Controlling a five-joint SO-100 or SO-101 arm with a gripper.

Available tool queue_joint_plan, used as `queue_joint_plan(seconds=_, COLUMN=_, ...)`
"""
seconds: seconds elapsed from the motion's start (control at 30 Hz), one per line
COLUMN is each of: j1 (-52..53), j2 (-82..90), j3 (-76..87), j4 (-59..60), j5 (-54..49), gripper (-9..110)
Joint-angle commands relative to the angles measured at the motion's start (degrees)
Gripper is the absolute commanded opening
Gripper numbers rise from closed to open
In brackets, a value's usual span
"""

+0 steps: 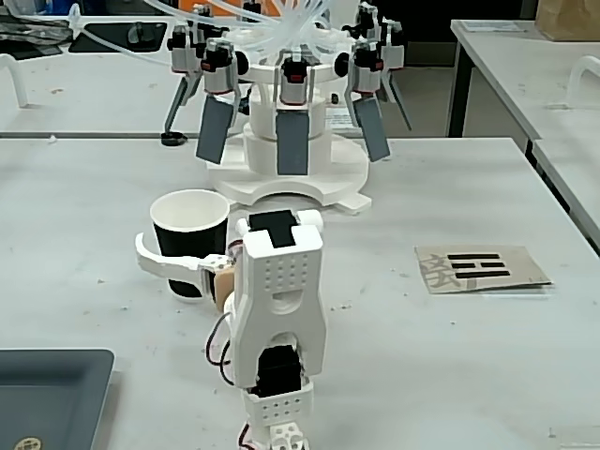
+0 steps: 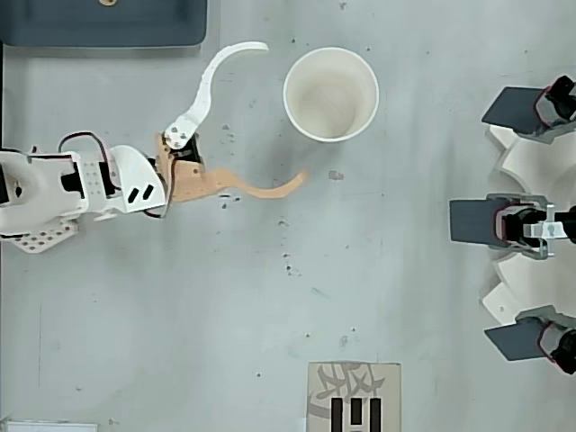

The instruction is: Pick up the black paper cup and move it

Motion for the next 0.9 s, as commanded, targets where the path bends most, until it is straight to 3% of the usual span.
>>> queue_joint_plan(seconds=0.0, j1=-0.5, j2=-1.5, j3=-5.4, j4=-1.3, j5=0.4, gripper=44)
queue_joint_plan(seconds=0.87, j1=-2.7, j2=-24.7, j3=-28.5, j4=-1.3, j5=0.4, gripper=43)
